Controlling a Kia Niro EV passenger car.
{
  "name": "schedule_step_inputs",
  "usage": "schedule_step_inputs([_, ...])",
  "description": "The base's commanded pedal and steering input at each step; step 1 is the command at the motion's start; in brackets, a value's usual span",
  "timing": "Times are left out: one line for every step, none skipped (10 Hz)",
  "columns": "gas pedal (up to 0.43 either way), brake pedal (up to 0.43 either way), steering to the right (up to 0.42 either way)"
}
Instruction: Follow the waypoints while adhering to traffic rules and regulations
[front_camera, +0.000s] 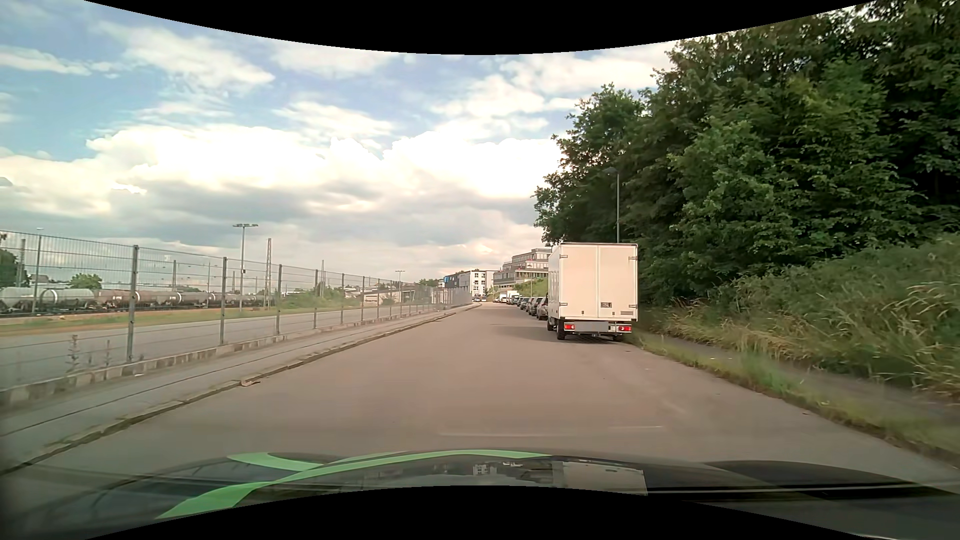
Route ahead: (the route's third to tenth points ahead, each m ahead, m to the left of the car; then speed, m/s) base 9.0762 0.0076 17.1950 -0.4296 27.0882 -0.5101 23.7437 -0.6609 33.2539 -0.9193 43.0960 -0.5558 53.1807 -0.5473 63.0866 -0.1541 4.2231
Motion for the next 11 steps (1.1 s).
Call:
schedule_step_inputs([0.079, 0.0, -0.006])
schedule_step_inputs([0.079, 0.0, -0.006])
schedule_step_inputs([0.079, 0.006, -0.006])
schedule_step_inputs([0.079, 0.024, -0.004])
schedule_step_inputs([0.079, 0.037, -0.002])
schedule_step_inputs([0.067, 0.055, 0.0])
schedule_step_inputs([0.02, 0.091, 0.001])
schedule_step_inputs([0.0, 0.116, 0.001])
schedule_step_inputs([0.0, 0.122, 0.001])
schedule_step_inputs([0.0, 0.165, 0.001])
schedule_step_inputs([0.0, 0.189, 0.001])
